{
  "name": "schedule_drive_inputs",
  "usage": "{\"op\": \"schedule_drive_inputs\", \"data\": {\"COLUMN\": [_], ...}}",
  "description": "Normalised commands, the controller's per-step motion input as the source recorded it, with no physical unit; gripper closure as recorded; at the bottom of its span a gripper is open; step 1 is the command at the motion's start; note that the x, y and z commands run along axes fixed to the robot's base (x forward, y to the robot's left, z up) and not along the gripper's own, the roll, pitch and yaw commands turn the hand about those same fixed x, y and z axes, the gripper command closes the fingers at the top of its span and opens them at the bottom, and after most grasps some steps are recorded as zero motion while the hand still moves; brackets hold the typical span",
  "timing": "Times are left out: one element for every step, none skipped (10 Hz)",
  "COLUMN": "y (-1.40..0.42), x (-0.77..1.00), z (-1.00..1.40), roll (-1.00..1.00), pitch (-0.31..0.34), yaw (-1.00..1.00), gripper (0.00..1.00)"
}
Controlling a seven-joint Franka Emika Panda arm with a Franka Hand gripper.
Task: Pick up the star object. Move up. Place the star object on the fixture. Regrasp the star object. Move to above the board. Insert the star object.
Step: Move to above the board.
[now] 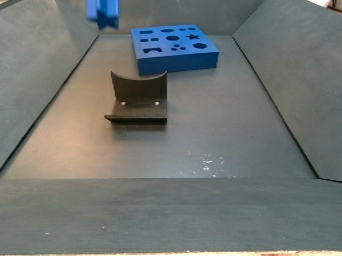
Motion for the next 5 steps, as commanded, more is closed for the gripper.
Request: {"op": "schedule_drive_inputs", "data": {"y": [0.00, -0.01, -0.01, -0.01, -0.01], "x": [0.04, 0.03, 0.03, 0.02, 0.02], "z": [0.93, 0.72, 0.56, 0.46, 0.20], "roll": [-0.05, -0.05, -0.05, -0.05, -0.05], "pitch": [0.085, 0.075, 0.070, 0.067, 0.064], "yaw": [0.10, 0.09, 0.09, 0.09, 0.08], "gripper": [1.00, 1.00, 1.00, 1.00, 1.00]}}
